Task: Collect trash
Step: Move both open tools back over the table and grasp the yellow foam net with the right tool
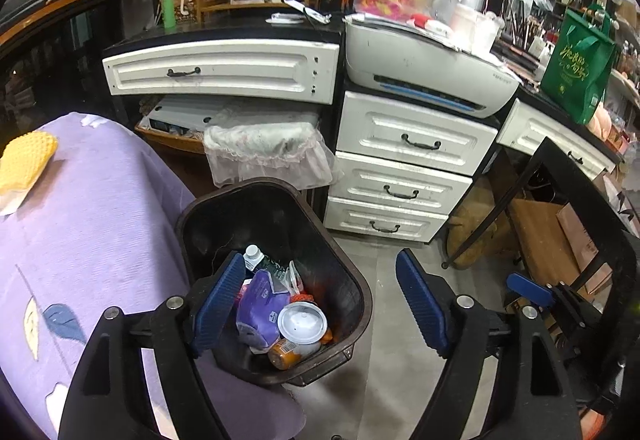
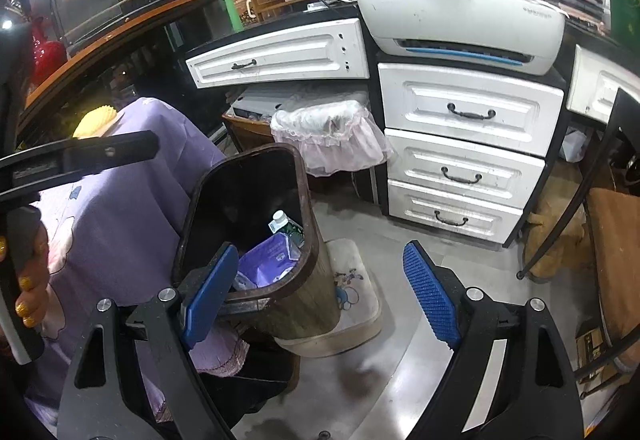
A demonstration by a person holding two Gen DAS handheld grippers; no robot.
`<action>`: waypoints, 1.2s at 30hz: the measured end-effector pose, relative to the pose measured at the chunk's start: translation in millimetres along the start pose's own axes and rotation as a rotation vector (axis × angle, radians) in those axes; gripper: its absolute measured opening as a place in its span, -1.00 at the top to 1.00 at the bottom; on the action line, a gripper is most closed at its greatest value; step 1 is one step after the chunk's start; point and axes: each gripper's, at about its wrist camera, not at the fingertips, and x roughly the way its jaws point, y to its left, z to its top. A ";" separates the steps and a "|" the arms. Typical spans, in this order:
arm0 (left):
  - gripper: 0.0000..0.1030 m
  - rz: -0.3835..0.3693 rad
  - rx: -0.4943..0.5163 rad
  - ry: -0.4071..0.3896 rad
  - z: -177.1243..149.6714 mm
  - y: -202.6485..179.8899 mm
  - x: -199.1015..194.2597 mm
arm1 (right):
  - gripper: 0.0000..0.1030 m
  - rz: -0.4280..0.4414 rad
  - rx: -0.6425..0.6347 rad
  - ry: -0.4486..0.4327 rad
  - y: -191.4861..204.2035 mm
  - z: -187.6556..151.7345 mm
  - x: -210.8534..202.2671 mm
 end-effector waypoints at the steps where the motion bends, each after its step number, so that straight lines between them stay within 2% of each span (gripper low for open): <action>1: -0.53 0.003 -0.006 -0.010 -0.9 2.8 -5.8 | -0.63 0.002 -0.004 -0.001 2.0 1.2 -0.2; 7: -0.58 0.017 -0.032 -0.046 -7.1 22.7 -34.3 | -0.63 0.038 -0.057 -0.011 26.4 10.9 -2.9; 12: -0.64 0.064 -0.060 -0.080 -14.1 51.5 -59.2 | -0.63 0.115 -0.124 -0.010 60.4 24.8 -5.1; 17: -0.66 0.151 -0.105 -0.114 -23.5 96.0 -89.2 | -0.63 0.246 -0.205 0.004 112.8 46.8 -3.8; 22: -0.68 0.275 -0.149 -0.138 -31.6 145.9 -111.1 | -0.67 0.336 -0.317 0.027 175.8 69.0 5.7; 26: -0.73 0.361 -0.192 -0.138 -28.7 196.0 -120.5 | -0.67 0.408 -0.357 0.043 217.5 86.7 13.9; 30: -0.73 0.451 -0.244 -0.160 -15.5 245.6 -125.6 | -0.67 0.413 -0.422 0.048 262.5 101.8 29.1; 33: -0.73 0.479 -0.283 -0.171 -2.0 283.8 -122.7 | -0.67 0.407 -0.507 0.062 302.3 109.6 45.3; 36: -0.73 0.496 -0.285 -0.147 8.3 306.2 -112.9 | -0.67 0.383 -0.593 0.050 333.5 113.0 59.7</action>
